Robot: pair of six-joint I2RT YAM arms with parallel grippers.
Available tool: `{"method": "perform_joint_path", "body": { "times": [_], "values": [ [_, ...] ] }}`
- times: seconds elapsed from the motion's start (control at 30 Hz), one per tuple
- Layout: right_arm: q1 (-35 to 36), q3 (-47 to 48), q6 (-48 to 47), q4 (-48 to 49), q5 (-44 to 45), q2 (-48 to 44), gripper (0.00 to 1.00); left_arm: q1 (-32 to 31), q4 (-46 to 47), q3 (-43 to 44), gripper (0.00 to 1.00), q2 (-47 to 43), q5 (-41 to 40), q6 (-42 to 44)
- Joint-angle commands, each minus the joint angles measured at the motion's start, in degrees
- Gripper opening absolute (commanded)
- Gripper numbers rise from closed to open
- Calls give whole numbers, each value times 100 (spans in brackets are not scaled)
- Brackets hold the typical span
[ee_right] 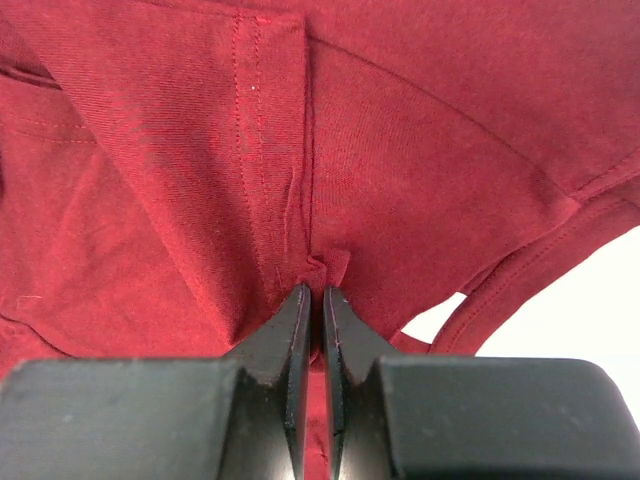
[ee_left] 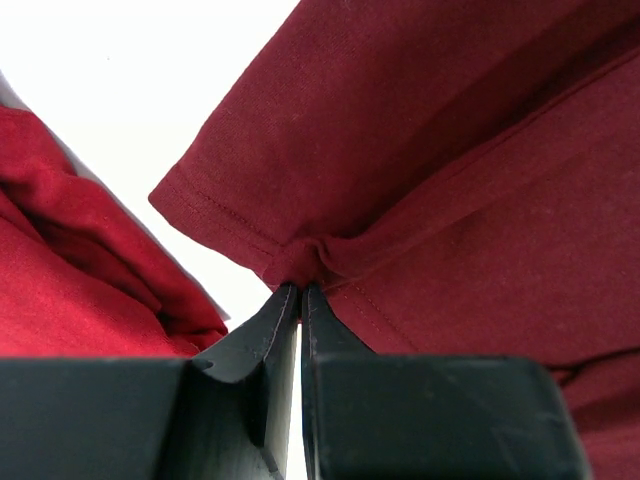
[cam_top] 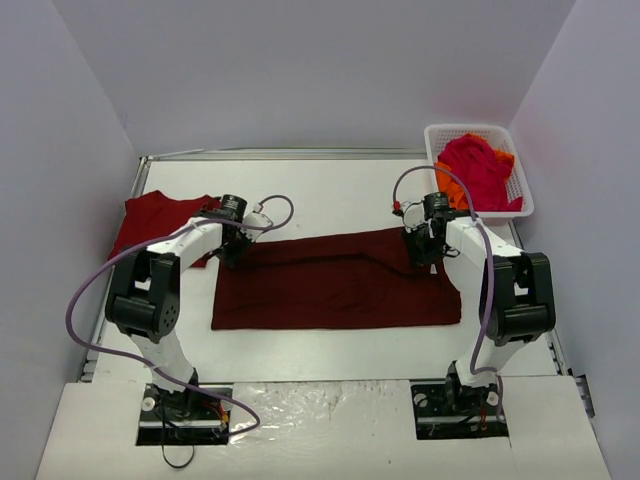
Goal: Fold and stack the t-shirts
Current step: Fold the other side of the tshirt into a rectangle
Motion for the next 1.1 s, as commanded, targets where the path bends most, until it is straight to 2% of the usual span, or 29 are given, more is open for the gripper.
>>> {"method": "perform_joint_path", "body": {
  "times": [0.0, 0.07, 0.13, 0.5, 0.57, 0.8, 1.07],
  "values": [
    [-33, -41, -86, -164, -3, 94, 0, -99, 70, -31, 2, 6, -320, 111],
    [-33, -41, -86, -164, 5, 173, 0, -125, 132, -75, 4, 15, -382, 129],
    [-33, -32, -95, -164, 14, 217, 0, -187, 202, -101, 13, 15, -523, 129],
    [-7, 55, -68, -164, 23, 507, 0, -380, 361, -181, 29, -169, -1305, 278],
    [2, 55, -68, -172, 23, 516, 0, -398, 326, -146, 36, -257, -1436, 322],
    [64, 47, -94, -208, 14, 524, 0, -398, 63, 56, 41, -757, -1779, 428],
    [99, -24, -112, -199, -73, 586, 0, -398, -597, 715, 45, -1207, -1051, 24]
  ]
}}
